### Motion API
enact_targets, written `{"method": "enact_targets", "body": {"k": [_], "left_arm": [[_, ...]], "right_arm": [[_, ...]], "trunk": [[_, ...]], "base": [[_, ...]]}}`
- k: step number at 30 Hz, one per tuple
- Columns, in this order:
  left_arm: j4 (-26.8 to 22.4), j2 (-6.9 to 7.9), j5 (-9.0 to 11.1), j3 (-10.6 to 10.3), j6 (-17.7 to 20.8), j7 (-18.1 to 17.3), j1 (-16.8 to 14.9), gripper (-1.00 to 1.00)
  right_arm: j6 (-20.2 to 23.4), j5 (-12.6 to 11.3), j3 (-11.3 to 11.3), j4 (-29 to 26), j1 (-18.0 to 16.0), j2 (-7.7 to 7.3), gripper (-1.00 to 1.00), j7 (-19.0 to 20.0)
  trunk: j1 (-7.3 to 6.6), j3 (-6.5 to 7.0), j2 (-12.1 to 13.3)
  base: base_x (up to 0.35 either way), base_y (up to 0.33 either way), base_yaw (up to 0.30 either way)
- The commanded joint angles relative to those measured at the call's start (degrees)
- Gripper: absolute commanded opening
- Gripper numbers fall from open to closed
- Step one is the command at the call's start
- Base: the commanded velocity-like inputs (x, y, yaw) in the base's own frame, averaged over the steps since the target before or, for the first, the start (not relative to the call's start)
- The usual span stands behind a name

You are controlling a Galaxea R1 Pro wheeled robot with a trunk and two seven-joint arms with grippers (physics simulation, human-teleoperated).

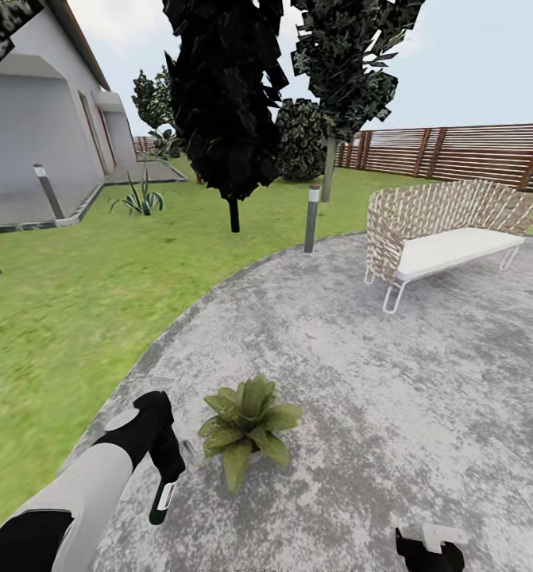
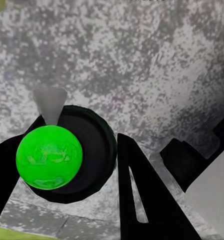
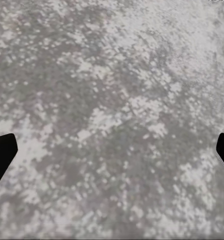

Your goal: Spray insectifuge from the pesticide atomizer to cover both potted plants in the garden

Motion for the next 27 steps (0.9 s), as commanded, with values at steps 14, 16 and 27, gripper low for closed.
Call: {"method": "enact_targets", "body": {"k": [14, 16, 27], "left_arm": [[-0.1, -0.04, -0.2, -0.1, 0.7, -0.4, 0.0, -1.00], [-0.1, -0.02, -0.2, -0.1, 0.7, -0.4, 0.0, -1.00], [-0.1, -0.03, -0.2, -0.1, 0.7, -0.4, 0.1, -1.00]], "right_arm": [[-0.2, 0.6, -0.3, 0.1, 0.0, 0.03, 1.00, -0.2], [-0.2, 0.6, -0.3, 0.1, 0.0, 0.03, 1.00, -0.2], [-0.2, 0.6, -0.3, 0.1, 0.0, 0.03, 1.00, -0.2]], "trunk": [[-0.02, -0.05, 0.0], [-0.02, -0.05, 0.0], [-0.02, -0.05, 0.0]], "base": [[0.116, -0.259, 0.265], [0.170, -0.254, 0.278], [0.149, -0.217, 0.276]]}}
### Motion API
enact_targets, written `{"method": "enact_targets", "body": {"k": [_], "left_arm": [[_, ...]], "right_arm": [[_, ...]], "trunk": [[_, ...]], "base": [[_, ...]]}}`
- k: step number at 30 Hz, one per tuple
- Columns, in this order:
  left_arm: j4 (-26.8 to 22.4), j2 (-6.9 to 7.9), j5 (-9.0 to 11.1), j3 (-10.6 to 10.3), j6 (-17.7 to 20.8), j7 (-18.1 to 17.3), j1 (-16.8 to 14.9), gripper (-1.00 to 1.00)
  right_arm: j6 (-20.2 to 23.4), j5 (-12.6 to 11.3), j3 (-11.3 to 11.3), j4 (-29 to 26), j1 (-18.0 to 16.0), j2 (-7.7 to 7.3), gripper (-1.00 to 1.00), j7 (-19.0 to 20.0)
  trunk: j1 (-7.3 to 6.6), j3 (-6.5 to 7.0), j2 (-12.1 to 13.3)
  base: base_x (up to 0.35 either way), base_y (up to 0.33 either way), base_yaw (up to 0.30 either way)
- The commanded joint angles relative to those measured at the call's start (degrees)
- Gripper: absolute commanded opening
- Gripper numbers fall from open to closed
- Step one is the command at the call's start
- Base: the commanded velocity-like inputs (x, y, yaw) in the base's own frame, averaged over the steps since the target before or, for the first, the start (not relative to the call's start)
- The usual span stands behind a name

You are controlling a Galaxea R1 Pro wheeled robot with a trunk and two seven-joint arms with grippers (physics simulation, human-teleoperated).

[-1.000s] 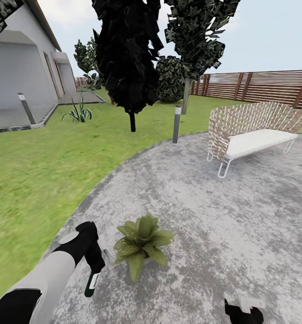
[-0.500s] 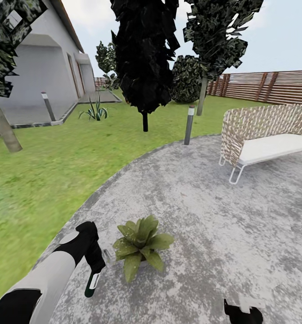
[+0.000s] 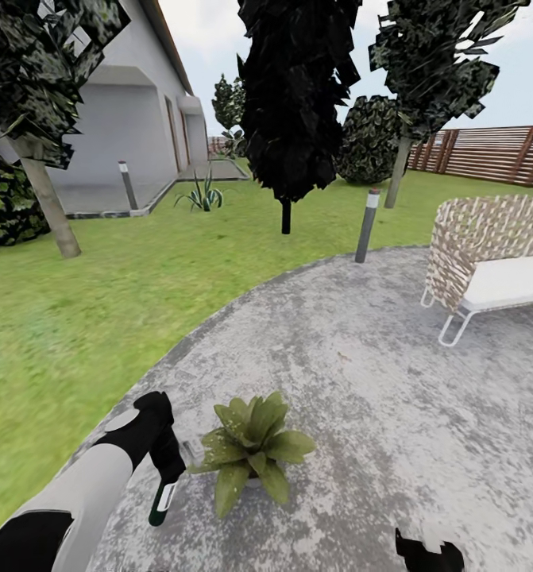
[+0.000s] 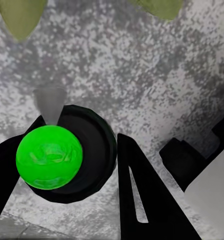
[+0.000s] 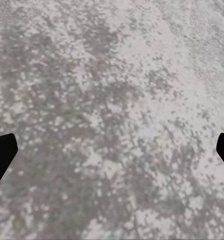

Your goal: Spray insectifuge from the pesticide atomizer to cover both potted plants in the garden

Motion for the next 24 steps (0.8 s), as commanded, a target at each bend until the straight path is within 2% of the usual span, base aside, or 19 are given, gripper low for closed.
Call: {"method": "enact_targets", "body": {"k": [1, 8, 13, 24], "left_arm": [[-0.1, 0.02, -0.2, -0.1, 0.6, -0.4, 0.0, -1.00], [0.4, 0.23, -0.2, -0.2, 0.4, -0.1, 0.1, -1.00], [0.1, 0.21, -0.1, -0.1, 0.4, 0.0, 0.1, -1.00], [0.0, 0.21, -0.1, -0.1, 0.4, 0.0, 0.1, -1.00]], "right_arm": [[-0.2, 0.6, -0.3, 0.1, 0.0, 0.01, 1.00, -0.3], [-0.2, 0.6, -0.3, 0.0, 0.0, 0.08, 1.00, -0.3], [-0.2, 0.6, -0.3, 0.0, 0.0, 0.03, 1.00, -0.3], [-0.2, 0.6, -0.3, 0.0, 0.0, -0.26, 1.00, -0.3]], "trunk": [[-0.01, -0.05, 0.0], [-0.01, -0.05, 0.0], [-0.01, -0.05, 0.0], [-0.01, -0.05, 0.0]], "base": [[0.033, -0.041, 0.174], [0.004, -0.006, 0.039], [0.018, -0.012, 0.226], [0.119, -0.211, 0.038]]}}
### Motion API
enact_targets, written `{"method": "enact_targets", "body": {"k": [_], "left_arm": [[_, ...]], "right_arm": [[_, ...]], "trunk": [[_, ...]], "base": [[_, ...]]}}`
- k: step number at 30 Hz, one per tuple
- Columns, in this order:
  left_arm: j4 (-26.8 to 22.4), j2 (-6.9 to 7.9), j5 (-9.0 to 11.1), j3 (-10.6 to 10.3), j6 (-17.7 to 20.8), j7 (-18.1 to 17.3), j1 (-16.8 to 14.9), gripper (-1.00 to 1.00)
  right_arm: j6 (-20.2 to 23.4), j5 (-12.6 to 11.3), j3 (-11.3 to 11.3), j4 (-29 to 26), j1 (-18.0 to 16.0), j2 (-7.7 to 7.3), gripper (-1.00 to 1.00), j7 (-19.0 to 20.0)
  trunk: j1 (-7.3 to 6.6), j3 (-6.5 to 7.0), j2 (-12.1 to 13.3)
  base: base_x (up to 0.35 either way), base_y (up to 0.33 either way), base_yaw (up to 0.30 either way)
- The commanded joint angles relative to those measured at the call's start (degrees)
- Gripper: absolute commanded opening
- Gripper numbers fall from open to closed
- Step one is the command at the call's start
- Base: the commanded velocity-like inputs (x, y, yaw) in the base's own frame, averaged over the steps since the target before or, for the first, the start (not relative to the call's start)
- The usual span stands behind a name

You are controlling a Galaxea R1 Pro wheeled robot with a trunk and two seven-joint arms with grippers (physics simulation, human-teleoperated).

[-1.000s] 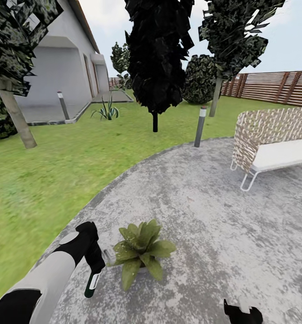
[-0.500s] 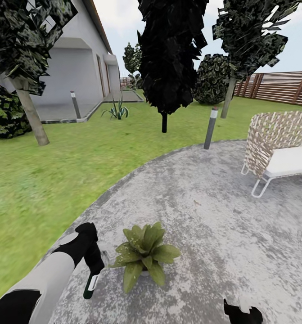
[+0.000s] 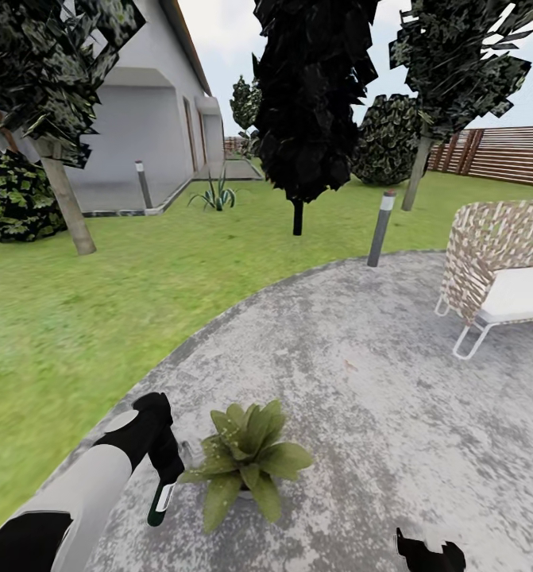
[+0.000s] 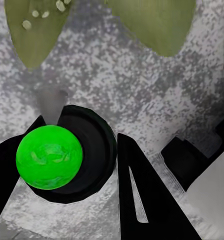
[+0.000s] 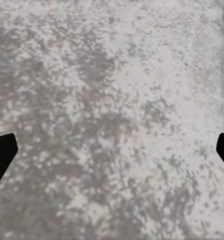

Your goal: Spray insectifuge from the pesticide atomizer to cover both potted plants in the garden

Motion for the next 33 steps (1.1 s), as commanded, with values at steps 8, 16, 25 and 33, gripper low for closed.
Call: {"method": "enact_targets", "body": {"k": [8, 16, 25, 33], "left_arm": [[-0.1, 0.01, -0.2, -0.2, 0.6, -0.4, 0.0, -1.00], [-0.1, 0.04, -0.2, -0.3, 0.7, -0.4, 0.0, -1.00], [0.8, -0.05, -0.2, 0.0, 0.6, -0.2, 0.5, -1.00], [0.9, -0.33, 0.4, 0.1, 0.6, 0.7, 1.9, -1.00]], "right_arm": [[-0.2, 0.6, -0.2, 0.1, -0.1, 0.25, 1.00, -0.3], [-0.2, 0.6, -0.2, 0.1, -0.1, 0.33, 1.00, -0.3], [-0.2, 0.6, -0.2, 0.1, -0.1, 0.33, 1.00, -0.3], [-0.2, 0.6, -0.2, 0.1, -0.1, 0.32, 1.00, -0.3]], "trunk": [[-0.01, -0.05, 0.0], [-0.01, -0.05, 0.0], [-0.01, -0.05, 0.0], [-0.01, -0.05, 0.0]], "base": [[-0.127, -0.245, 0.047], [-0.102, -0.086, 0.270], [-0.001, -0.001, 0.217], [0.000, 0.000, 0.008]]}}
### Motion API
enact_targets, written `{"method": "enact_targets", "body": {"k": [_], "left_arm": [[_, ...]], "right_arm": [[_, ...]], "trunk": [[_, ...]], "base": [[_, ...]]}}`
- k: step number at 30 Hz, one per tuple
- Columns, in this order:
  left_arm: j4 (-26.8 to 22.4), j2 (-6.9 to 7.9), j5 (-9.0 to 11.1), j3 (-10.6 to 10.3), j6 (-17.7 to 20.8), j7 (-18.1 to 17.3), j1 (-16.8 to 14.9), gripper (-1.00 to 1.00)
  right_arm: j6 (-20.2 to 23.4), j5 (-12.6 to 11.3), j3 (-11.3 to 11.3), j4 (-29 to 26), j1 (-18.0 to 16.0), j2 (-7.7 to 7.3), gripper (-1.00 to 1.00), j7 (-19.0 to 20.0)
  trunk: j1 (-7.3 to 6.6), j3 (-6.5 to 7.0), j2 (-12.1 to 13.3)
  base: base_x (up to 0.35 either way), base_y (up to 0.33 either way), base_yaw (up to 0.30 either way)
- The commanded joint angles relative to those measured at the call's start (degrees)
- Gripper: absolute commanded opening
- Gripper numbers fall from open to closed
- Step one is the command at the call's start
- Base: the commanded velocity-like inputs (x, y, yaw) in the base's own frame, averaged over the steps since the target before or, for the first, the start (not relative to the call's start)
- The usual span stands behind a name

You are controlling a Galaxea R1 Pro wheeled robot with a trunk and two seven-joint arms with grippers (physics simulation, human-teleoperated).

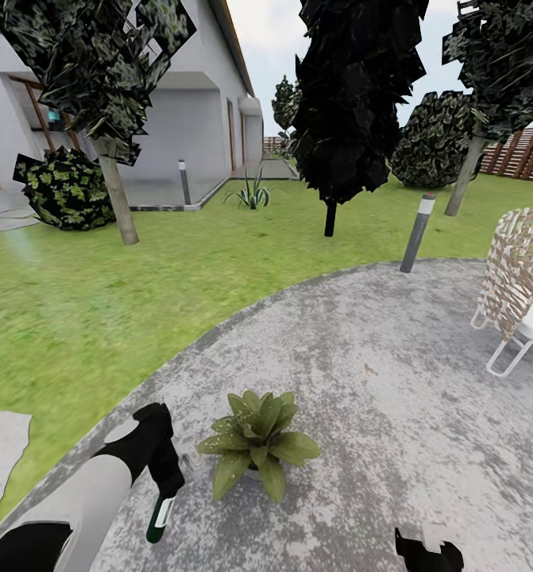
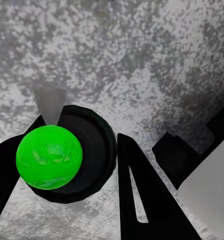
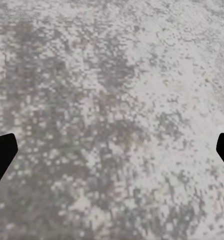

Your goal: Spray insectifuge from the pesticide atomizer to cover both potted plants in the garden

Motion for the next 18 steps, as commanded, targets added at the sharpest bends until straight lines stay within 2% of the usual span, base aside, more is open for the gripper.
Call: {"method": "enact_targets", "body": {"k": [1, 5, 9, 18], "left_arm": [[-0.1, 0.00, -0.1, 0.0, 0.6, -0.1, 0.0, -1.00], [1.2, -0.01, -0.3, 0.0, 0.6, 0.6, 0.5, -1.00], [1.7, -0.01, -0.1, 0.0, 0.6, 3.7, 1.1, -1.00], [2.0, -0.03, 0.0, 0.1, 0.6, 4.1, 1.2, -1.00]], "right_arm": [[-0.2, 0.6, -0.3, 0.1, 0.0, 0.01, 1.00, -0.3], [-0.2, 0.6, -0.3, 0.1, 0.0, 0.01, 1.00, -0.3], [-0.2, 0.6, -0.3, 0.1, 0.0, -0.05, 1.00, -0.3], [-0.2, 0.6, -0.3, 0.1, 0.0, -0.07, 1.00, -0.3]], "trunk": [[-0.01, -0.05, 0.0], [-0.01, -0.05, 0.0], [-0.01, -0.05, 0.0], [-0.01, -0.05, 0.0]], "base": [[0.000, 0.000, 0.043], [0.000, 0.000, 0.178], [0.015, -0.037, 0.156], [0.074, -0.234, 0.010]]}}
